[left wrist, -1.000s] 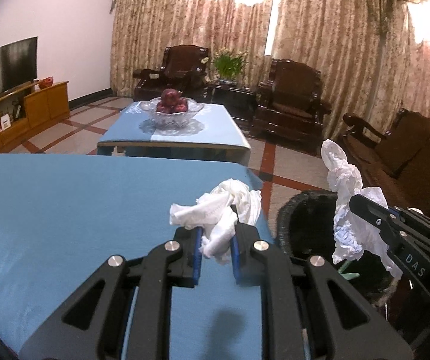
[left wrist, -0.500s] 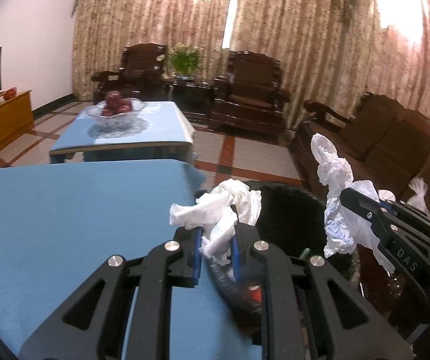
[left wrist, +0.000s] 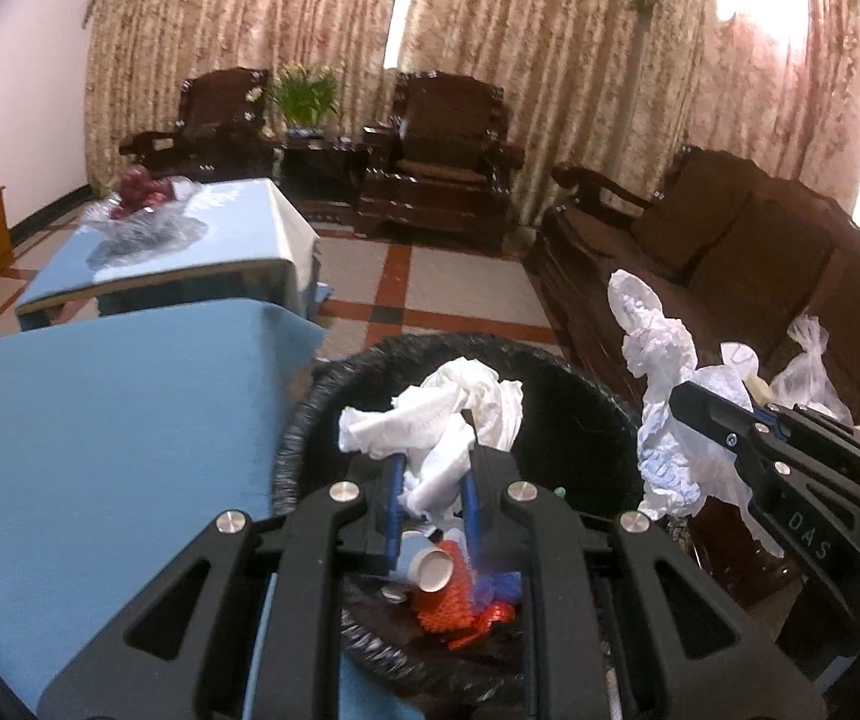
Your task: Collect trash
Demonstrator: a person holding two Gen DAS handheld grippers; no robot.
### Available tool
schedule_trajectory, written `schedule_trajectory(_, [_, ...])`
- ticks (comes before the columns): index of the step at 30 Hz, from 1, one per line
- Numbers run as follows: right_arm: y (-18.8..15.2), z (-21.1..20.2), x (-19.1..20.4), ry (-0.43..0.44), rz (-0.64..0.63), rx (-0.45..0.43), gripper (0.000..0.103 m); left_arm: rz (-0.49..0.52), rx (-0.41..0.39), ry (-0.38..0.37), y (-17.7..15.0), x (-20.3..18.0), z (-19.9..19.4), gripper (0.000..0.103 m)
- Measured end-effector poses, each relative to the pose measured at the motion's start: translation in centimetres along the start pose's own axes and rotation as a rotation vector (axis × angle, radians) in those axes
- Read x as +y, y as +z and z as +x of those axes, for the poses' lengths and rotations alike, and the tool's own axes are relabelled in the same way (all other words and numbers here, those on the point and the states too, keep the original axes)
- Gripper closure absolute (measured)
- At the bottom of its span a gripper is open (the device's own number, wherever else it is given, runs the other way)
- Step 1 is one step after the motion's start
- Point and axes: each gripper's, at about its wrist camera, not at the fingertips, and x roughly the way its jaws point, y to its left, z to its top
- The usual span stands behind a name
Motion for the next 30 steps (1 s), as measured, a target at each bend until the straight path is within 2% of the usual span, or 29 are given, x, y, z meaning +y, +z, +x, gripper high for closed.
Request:
schedule_trajectory(11, [-1.8, 4.9, -3.2, -0.021, 0.024, 0.068, 0.096, -0.009, 0.071, -0.034, -0.2, -0.5, 6.3, 0.087])
schedule_trajectory(13, [-2.0, 5.5, -3.6, -0.028, 0.027, 0.076, 0.094, -0.021, 0.077, -0.045, -0.1, -0.3, 6.9, 0.080])
schedule_trajectory(14, [-2.0, 5.7, -3.7, -0.028, 0.029, 0.077, 0.090, -0.027, 0.083, -0.053, 0.0, -0.3, 7.2, 0.076])
schedule_trajectory(16, [-2.2, 6.1, -4.2, -0.044, 0.039, 0.082, 0.063, -0.044, 0.084, -0.069, 0.2, 0.2, 7.6, 0.063])
schedule_trajectory(17, [-2.3, 6.2, -4.4, -0.057, 0.044, 0.079, 0.056, -0.048, 0.083, -0.072, 0.2, 0.3, 7.7, 0.061])
schedule_trajectory(20, [-2.5, 6.0, -4.8, -0.066, 0.052, 0.075, 0.046, -0.049, 0.073, -0.068, 0.5, 0.5, 7.3, 0.053])
schedule_trajectory(21, [-2.5, 5.7, -4.9, -0.082, 0.054, 0.066, 0.029, -0.049, 0.066, -0.063, 0.6, 0.6, 7.0, 0.048])
schedule_trajectory(22, [-2.5, 5.3, -4.9, -0.097, 0.055, 0.054, 0.018, -0.047, 0.059, -0.058, 0.7, 0.7, 6.8, 0.042])
schedule_trajectory(25, [-2.2, 4.2, -4.5, -0.109, 0.053, 0.027, 0.006, -0.024, 0.020, -0.029, 1.1, 0.9, 5.1, 0.030])
schedule_trajectory(30, [-1.5, 2.4, -3.6, -0.088, 0.053, 0.006, 0.006, 0.000, -0.019, -0.002, 1.1, 1.4, 1.8, 0.016])
